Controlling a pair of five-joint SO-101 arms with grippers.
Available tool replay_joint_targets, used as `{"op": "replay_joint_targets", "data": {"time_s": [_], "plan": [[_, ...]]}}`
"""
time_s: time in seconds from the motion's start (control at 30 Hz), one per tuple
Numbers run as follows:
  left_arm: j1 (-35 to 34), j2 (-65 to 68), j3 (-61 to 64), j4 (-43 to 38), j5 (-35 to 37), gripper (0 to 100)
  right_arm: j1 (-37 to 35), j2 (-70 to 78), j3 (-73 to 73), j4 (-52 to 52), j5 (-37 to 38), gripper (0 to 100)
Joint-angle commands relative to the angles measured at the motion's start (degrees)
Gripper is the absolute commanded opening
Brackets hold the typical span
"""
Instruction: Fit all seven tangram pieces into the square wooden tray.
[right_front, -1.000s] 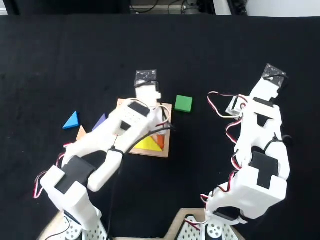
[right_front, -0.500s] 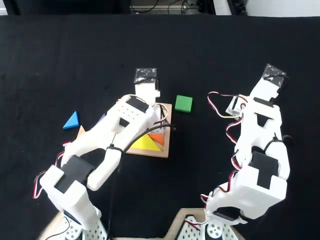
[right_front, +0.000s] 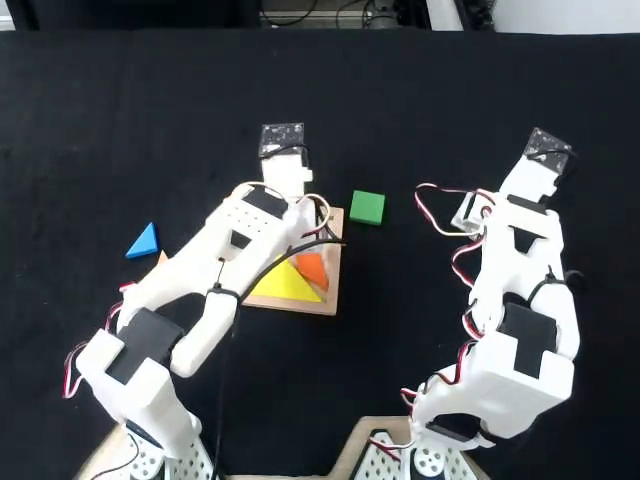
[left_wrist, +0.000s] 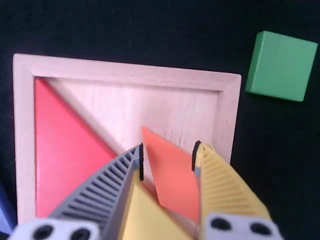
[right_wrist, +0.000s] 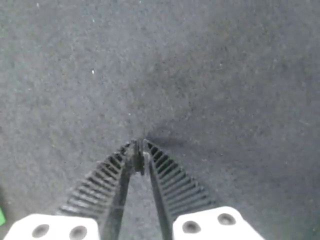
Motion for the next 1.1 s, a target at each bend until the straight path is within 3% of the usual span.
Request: {"op": "replay_joint_targets", "data": {"time_s": [0.0, 0.4, 0.93, 1.07], "plan": [[-1.1, -0.53, -3.21, -0.88, 0.26, 19, 0.44, -2.51, -1.89, -0.7, -0.26, 1.1], [-3.56, 2.11, -2.33, -6.68, 0.26, 19, -0.44, -2.51, -1.89, -0.62, -0.26, 1.1], [4.44, 4.57, -2.68, -6.33, 0.09, 19, -0.44, -2.51, -1.89, -0.62, -0.26, 1.1], [6.37, 4.57, -3.3, -1.49, 0.18, 19, -0.44, -2.51, -1.89, -0.62, -0.26, 1.1]]}}
